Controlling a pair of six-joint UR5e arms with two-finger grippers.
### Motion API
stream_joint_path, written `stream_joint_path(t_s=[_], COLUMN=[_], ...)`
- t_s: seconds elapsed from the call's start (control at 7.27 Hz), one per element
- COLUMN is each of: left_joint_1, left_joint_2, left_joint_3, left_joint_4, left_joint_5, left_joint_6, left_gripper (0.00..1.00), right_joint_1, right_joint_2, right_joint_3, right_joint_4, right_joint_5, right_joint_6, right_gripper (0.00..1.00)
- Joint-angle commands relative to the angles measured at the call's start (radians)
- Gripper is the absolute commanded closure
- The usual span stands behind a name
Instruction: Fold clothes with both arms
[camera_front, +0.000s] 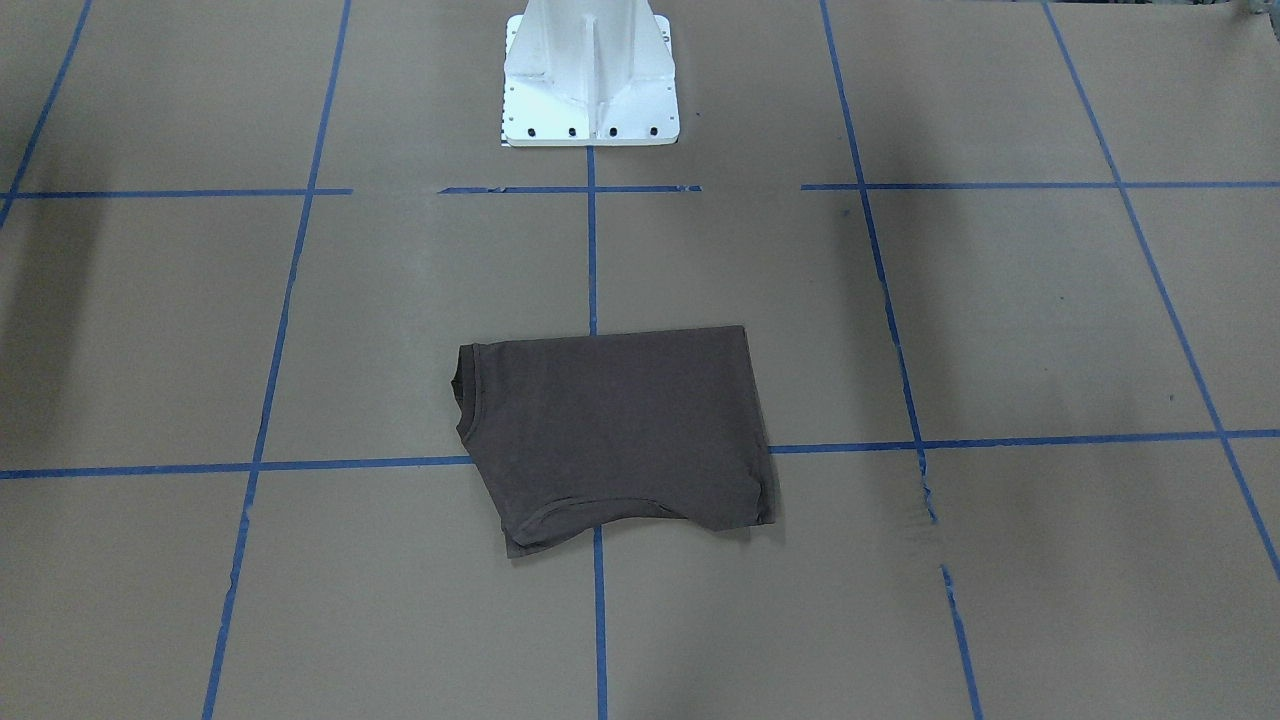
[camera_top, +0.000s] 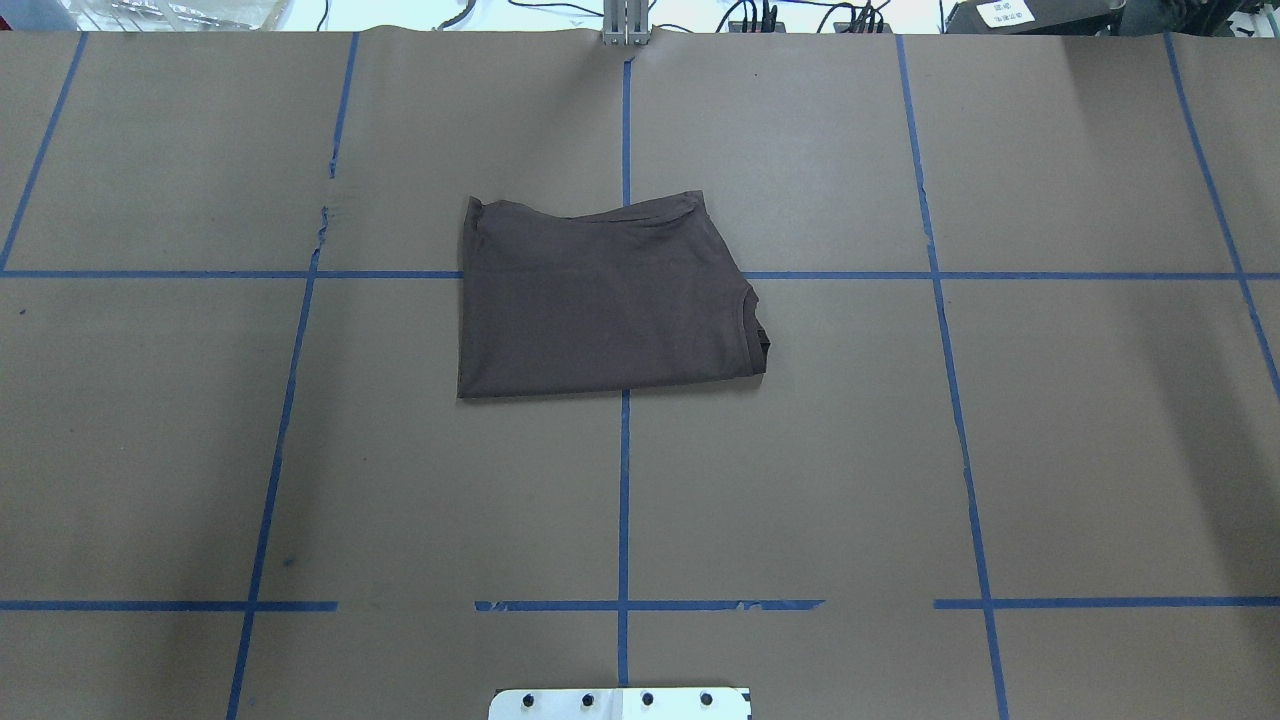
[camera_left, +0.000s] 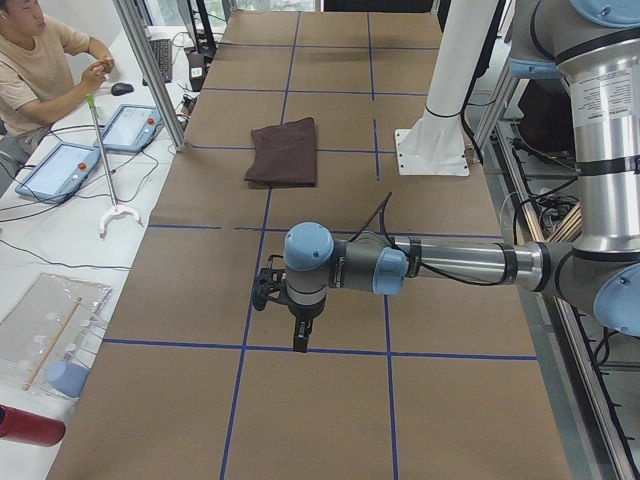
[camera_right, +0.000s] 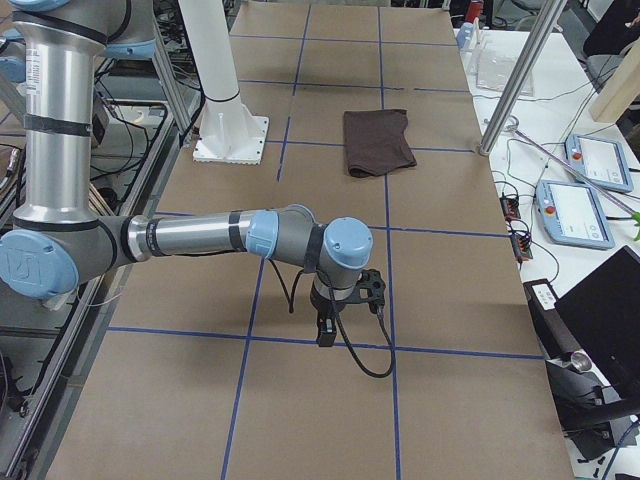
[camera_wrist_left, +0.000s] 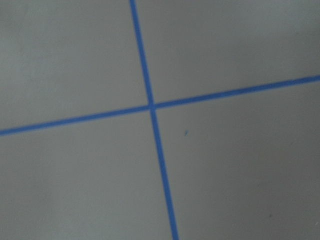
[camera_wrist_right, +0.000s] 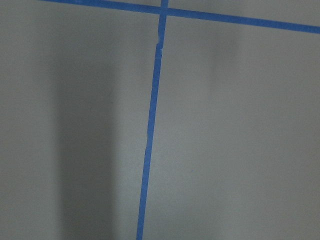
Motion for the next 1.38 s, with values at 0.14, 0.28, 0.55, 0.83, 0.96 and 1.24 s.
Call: stream_joint_path(t_s=[0.14, 0.28, 0.55, 0.83, 0.96, 1.24], left_joint_1=[-0.001, -0.001, 0.001, 0.011, 0.01, 0.008], left_joint_2=[0.009, 0.008, 0.008, -0.011, -0.018, -0.008], left_joint_3=[0.003, -0.012, -0.003, 0.009, -0.001, -0.001], left_joint_4=[0.029, 0.03, 0.021, 0.012, 0.018, 0.026], left_joint_5=[-0.03, -0.03, -0.028, -0.016, -0.014, -0.025], left_joint_6=[0.002, 0.0, 0.006, 0.002, 0.0, 0.0], left_gripper=[0.0, 0.0, 0.0, 0.0, 0.0, 0.0], right_joint_1=[0.002, 0.002, 0.001, -0.002, -0.002, -0.004], right_joint_2=[-0.046, -0.048, -0.045, -0.057, -0.054, -0.057], right_joint_3=[0.0, 0.0, -0.014, -0.017, -0.016, -0.02], right_joint_4=[0.122, 0.135, 0.133, 0.135, 0.136, 0.135], right_joint_5=[0.005, 0.004, 0.014, 0.013, 0.011, 0.01], right_joint_6=[0.064, 0.067, 0.055, 0.048, 0.059, 0.08], right_gripper=[0.0, 0.0, 0.0, 0.0, 0.0, 0.0])
